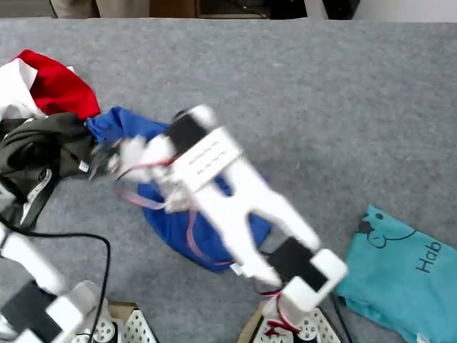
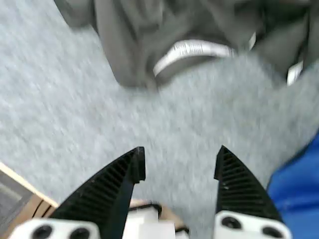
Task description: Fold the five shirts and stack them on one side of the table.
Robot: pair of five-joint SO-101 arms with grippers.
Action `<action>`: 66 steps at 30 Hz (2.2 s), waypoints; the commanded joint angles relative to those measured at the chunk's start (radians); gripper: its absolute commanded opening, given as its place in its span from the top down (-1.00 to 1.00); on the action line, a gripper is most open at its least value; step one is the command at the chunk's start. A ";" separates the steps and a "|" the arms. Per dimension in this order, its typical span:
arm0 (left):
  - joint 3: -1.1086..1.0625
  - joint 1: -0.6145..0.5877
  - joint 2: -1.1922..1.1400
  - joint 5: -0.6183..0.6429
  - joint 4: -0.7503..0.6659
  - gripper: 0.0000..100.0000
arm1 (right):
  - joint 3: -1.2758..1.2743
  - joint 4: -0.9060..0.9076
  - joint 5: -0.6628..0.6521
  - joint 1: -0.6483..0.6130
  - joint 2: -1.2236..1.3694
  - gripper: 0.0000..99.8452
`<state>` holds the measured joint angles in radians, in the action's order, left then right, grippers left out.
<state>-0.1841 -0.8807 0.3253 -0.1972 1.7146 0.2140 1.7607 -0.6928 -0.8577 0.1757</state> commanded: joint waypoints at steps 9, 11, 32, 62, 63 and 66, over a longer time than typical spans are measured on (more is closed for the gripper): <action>-0.341 0.222 0.530 -0.006 0.014 0.80 | 0.051 -0.173 -0.008 0.070 0.332 0.58; -0.388 0.267 0.605 -0.006 0.014 0.80 | 0.051 -0.201 -0.008 0.085 0.352 0.67; -0.480 0.362 0.852 -0.006 -0.026 0.79 | 0.259 -0.083 -0.129 0.723 0.383 0.99; -0.506 0.942 0.444 0.253 -0.488 0.58 | 0.478 -0.049 -0.172 1.136 0.208 0.31; -0.463 0.973 0.384 0.264 -0.488 0.58 | 0.478 -0.026 -0.170 1.155 0.200 0.37; -0.324 1.077 0.199 0.295 -0.486 0.58 | 0.472 0.017 -0.169 1.207 0.199 0.56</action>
<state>-0.6613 0.1074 0.6797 0.0637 1.2497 0.6437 1.7377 -0.8539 0.2961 0.4427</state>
